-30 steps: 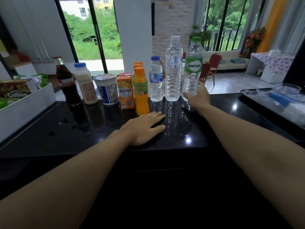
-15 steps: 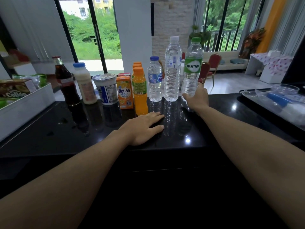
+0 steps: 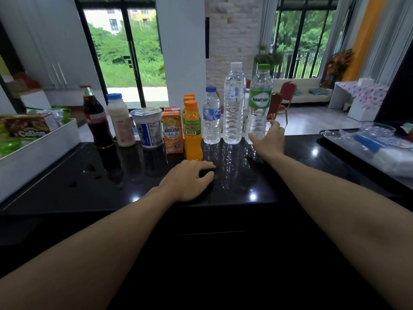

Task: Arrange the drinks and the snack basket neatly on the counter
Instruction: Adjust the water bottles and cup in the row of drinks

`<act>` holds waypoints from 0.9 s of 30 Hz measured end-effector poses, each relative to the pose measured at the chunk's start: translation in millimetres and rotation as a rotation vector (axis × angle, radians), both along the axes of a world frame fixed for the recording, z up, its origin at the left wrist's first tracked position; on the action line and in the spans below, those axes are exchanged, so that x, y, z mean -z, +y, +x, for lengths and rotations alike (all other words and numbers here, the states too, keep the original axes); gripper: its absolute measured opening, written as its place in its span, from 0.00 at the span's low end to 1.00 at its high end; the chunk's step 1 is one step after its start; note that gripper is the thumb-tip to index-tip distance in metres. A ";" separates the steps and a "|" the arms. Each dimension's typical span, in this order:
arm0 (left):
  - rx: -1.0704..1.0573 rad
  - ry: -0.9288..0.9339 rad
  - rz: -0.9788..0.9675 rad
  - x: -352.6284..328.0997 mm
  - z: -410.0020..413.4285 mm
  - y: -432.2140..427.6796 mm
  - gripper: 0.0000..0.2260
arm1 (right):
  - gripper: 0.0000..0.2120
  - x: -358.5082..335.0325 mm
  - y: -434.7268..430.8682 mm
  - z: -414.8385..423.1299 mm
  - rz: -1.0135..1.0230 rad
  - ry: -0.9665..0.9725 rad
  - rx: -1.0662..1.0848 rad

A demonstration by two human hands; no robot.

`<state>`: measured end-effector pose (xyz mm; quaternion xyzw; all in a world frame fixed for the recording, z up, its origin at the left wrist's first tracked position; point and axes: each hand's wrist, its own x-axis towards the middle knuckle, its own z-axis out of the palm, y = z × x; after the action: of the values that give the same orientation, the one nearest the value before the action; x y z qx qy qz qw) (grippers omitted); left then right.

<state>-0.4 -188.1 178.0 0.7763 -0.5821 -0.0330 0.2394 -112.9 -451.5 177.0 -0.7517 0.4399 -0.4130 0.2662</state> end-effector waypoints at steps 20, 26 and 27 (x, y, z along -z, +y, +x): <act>-0.332 -0.036 0.048 15.4 110.3 47.6 0.25 | 0.19 -111.7 31.2 45.8 -0.431 -0.277 -0.093; -0.340 -0.038 0.066 18.6 112.7 47.0 0.26 | 0.25 -144.3 24.6 68.3 -0.338 -0.047 -0.077; -0.341 -0.040 0.069 18.7 112.7 47.0 0.26 | 0.23 -146.7 24.5 70.1 -0.333 -0.007 -0.061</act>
<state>112.3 -141.1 159.4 0.8721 -0.4451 0.0037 0.2031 -42.8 -427.0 323.8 -0.7971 0.3411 -0.4746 0.1519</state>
